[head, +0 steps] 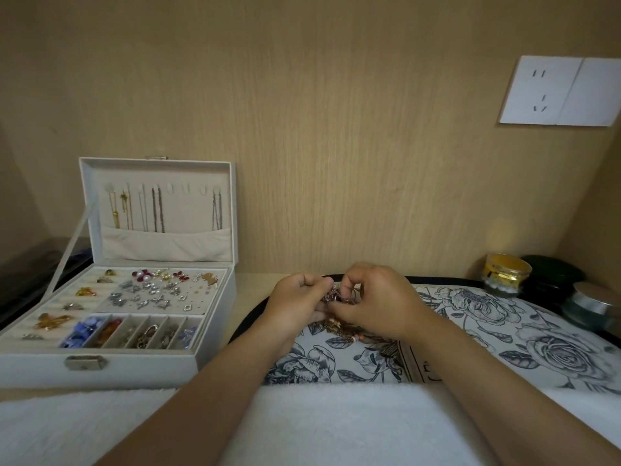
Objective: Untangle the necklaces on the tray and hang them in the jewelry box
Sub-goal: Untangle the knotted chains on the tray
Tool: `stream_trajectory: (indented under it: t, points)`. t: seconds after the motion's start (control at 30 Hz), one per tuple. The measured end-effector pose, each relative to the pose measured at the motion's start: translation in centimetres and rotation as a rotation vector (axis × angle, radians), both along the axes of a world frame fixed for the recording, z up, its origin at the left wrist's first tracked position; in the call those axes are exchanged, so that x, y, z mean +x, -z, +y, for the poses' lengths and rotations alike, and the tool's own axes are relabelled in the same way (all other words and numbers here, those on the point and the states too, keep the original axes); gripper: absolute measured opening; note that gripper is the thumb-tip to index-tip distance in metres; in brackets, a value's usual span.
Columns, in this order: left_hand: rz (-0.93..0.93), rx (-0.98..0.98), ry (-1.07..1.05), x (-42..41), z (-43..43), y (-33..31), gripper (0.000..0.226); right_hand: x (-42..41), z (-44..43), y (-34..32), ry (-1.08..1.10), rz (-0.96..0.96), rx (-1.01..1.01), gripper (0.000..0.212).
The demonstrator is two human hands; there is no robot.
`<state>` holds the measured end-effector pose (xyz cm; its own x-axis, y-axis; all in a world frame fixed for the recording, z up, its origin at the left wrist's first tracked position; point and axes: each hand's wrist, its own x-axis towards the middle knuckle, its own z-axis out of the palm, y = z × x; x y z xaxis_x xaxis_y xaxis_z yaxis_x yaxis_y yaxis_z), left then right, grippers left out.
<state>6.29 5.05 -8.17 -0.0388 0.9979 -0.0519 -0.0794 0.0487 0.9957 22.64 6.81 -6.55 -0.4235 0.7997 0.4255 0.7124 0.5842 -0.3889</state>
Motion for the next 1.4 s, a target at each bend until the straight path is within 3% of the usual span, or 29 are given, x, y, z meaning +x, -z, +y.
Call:
stream_trajectory:
  t: [0.33,0.53,0.7,0.83,0.93,1.07,1.13,1.3,1.4]
  points:
    - [0.085,0.069,0.092,-0.6,-0.2,0.0,0.019,1.3,1.4,0.5,-0.107,0.198,0.104,0.010]
    - [0.402,0.278,-0.085,-1.2,0.4,0.3,0.016,1.1,1.4,0.6,-0.162,0.236,0.024,0.013]
    - [0.186,0.209,-0.066,-1.4,0.5,-0.1,0.016,1.1,0.9,0.3,-0.139,0.145,-0.285,0.018]
    - [0.116,0.190,0.077,-1.6,0.3,-0.4,0.016,1.0,1.1,-0.1,-0.072,0.415,-0.374,0.016]
    - [0.113,0.201,0.136,-1.5,0.1,-0.6,0.016,1.0,1.1,-0.4,-0.164,0.497,-0.517,0.041]
    - [0.146,0.195,0.113,-1.3,0.0,-0.8,0.013,1.0,1.2,-0.3,-0.114,0.407,-0.484,0.017]
    - [0.160,0.205,0.094,-1.6,0.0,-0.9,0.015,1.2,1.3,-0.4,-0.077,0.401,-0.463,0.016]
    - [0.418,0.234,0.067,-2.4,0.4,-1.4,0.025,1.8,1.5,-0.9,0.011,0.357,-0.315,0.013]
    - [0.672,0.316,0.086,-2.8,0.8,-1.3,0.022,1.7,1.5,-0.9,0.039,0.335,-0.247,0.009]
